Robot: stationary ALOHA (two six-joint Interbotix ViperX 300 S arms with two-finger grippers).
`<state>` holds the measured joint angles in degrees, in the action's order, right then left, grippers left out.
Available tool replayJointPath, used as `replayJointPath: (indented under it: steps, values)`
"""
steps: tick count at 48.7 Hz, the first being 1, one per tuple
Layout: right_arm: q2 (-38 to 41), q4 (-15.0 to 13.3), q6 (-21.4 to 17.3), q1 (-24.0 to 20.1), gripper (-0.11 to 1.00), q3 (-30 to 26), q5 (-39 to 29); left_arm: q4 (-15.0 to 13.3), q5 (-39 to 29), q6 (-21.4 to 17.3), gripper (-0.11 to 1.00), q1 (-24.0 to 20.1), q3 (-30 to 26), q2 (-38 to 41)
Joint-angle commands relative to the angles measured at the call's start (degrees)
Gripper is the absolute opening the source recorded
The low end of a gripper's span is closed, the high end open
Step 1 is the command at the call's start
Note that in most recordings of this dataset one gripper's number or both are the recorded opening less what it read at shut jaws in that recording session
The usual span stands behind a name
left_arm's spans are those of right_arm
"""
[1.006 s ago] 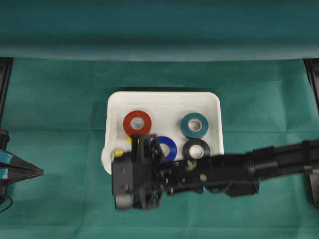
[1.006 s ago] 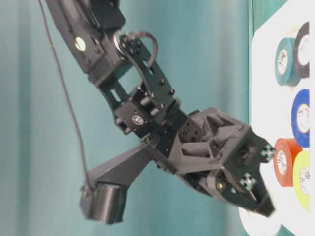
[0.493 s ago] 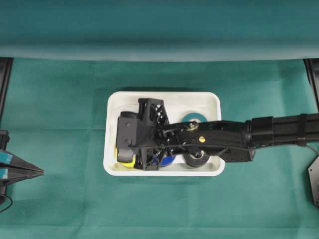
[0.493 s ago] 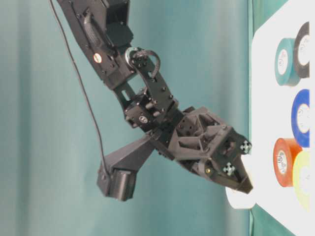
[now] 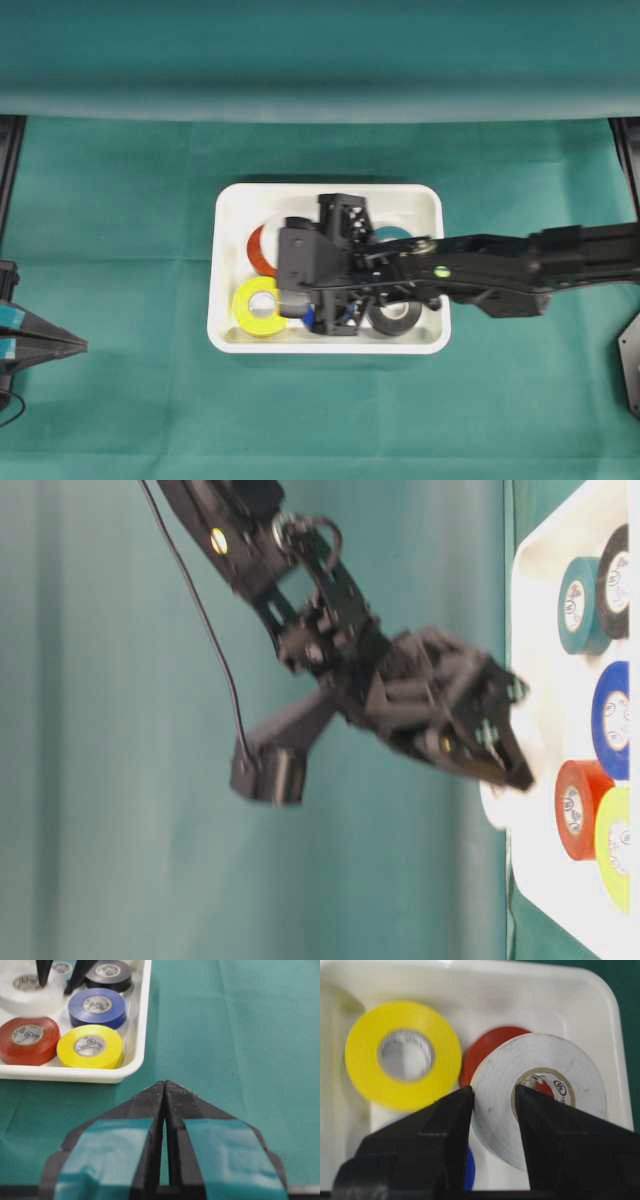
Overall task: Put the tape into the white case with the right arm.
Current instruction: 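Carry the white roll into the tray's top center and release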
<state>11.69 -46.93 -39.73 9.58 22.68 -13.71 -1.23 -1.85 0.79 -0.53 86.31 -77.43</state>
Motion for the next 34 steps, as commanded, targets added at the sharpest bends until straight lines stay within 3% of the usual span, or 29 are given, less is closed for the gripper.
replayJointPath:
  steps: [1,15,34]
  values:
    - [-4.39,-0.26,0.0,0.53,0.0,2.37,1.23,-0.18,0.35,0.0,0.0,-0.09,-0.7,0.35]
    - [-8.96,-0.18,0.0,3.16,0.0,10.63,6.33,-0.18,0.35,0.0,0.0,-0.09,-0.79,0.44]
    - [-7.29,-0.18,0.09,5.1,0.0,10.72,11.95,-0.18,0.35,0.09,0.0,-0.09,-0.79,0.53]
